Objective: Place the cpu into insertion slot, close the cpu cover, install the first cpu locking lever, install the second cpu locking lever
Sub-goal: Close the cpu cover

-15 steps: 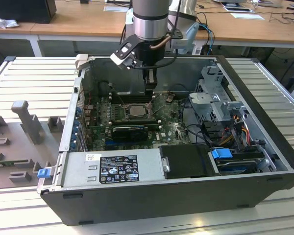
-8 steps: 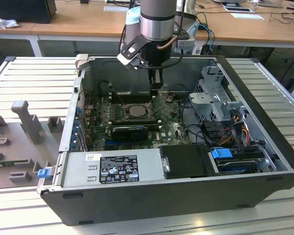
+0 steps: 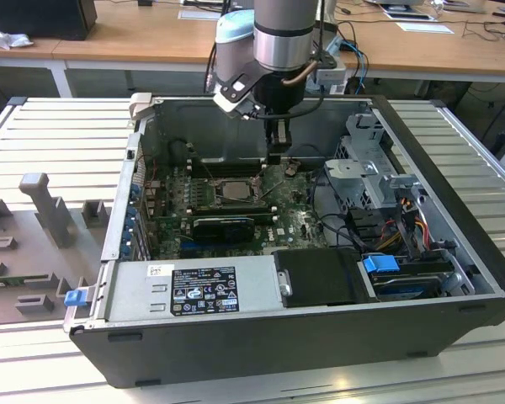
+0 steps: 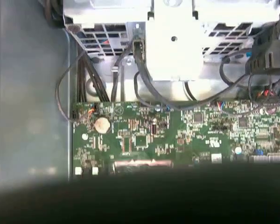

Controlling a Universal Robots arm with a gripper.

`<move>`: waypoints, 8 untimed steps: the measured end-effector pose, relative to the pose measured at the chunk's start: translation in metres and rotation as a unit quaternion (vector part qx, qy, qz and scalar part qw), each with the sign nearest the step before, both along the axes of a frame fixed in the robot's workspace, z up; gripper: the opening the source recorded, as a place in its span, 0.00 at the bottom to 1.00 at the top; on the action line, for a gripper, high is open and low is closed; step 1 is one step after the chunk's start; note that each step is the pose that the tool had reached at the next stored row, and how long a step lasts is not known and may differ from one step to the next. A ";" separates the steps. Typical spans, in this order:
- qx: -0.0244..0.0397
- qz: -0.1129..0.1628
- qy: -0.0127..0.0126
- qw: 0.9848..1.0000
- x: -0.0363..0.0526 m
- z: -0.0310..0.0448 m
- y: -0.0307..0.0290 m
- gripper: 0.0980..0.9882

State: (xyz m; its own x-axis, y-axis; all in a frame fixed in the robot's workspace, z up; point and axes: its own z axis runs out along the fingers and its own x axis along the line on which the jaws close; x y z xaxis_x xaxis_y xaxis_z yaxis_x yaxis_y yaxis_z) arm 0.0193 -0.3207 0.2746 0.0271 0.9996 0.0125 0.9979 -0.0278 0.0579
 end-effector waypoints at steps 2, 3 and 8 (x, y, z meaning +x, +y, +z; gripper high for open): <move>0.000 0.000 0.000 1.000 0.0060 -0.0009 0.0000 0.01; 0.000 0.000 0.000 1.000 0.0087 -0.0014 0.0000 0.01; 0.000 0.000 0.000 1.000 0.0213 -0.0071 0.0000 0.01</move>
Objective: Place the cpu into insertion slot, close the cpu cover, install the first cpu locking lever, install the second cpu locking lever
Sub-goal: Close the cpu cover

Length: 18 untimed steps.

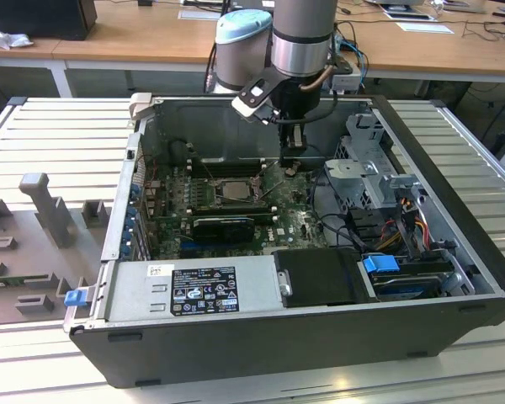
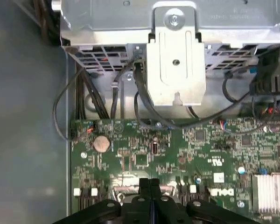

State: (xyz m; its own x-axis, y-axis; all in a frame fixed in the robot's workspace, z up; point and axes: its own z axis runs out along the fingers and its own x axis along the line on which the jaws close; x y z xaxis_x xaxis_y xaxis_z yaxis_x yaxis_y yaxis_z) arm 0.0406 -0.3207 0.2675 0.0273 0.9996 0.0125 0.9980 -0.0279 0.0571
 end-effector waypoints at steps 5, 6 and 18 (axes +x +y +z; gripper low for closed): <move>0.002 0.012 0.000 1.000 0.0117 -0.0044 0.0000 0.01; 0.002 0.018 0.000 1.000 0.0121 -0.0054 0.0000 0.01; 0.003 0.040 0.027 0.999 0.0010 -0.0154 0.0001 0.01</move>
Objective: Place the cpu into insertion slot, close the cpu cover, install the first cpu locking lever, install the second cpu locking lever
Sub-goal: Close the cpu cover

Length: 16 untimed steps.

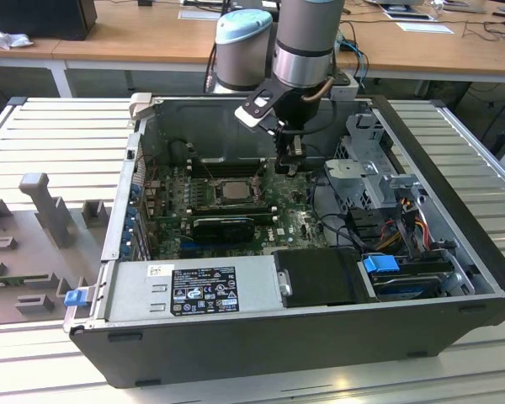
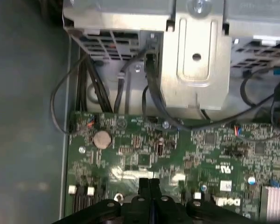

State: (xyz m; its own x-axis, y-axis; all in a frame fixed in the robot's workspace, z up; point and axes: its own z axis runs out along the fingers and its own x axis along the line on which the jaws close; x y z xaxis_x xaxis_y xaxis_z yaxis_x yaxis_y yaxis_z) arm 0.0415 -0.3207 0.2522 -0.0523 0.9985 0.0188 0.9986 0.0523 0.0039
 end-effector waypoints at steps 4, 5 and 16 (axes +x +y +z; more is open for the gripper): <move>0.000 0.000 0.000 1.000 -0.0231 -0.0017 0.0000 0.01; 0.000 0.000 0.000 1.000 -0.0307 -0.0034 0.0000 0.01; 0.000 0.000 0.001 1.000 -0.0524 -0.0213 0.0014 0.01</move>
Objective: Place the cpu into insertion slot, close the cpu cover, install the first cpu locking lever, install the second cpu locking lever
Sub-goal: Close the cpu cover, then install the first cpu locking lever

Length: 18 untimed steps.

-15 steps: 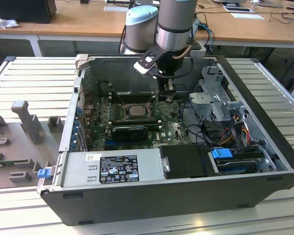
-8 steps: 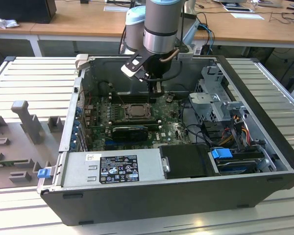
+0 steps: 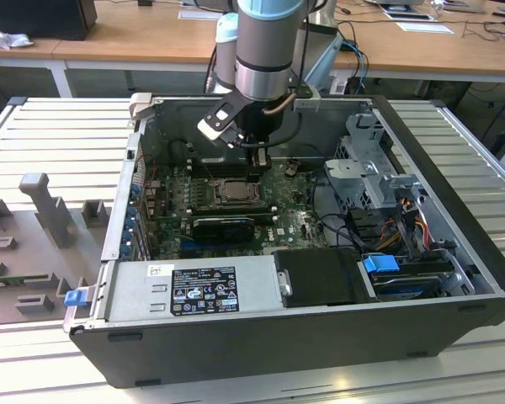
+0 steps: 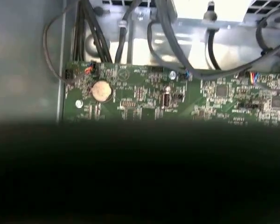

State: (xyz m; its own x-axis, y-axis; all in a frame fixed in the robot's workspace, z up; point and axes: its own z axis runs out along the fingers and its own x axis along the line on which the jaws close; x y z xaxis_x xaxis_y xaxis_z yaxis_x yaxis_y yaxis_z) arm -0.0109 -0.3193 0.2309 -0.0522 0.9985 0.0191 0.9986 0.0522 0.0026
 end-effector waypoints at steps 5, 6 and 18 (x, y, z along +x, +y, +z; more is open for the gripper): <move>0.000 0.000 0.000 1.000 -0.0254 -0.0005 0.0003 0.01; 0.000 0.000 0.000 1.000 -0.0256 -0.0005 0.0003 0.01; 0.000 0.000 0.000 1.000 -0.0323 0.0014 0.0003 0.01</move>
State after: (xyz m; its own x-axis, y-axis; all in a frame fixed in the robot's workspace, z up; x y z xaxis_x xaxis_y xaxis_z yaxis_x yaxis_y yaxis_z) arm -0.0432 -0.3190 0.2323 -0.0523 0.9984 0.0199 0.9986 0.0523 0.0021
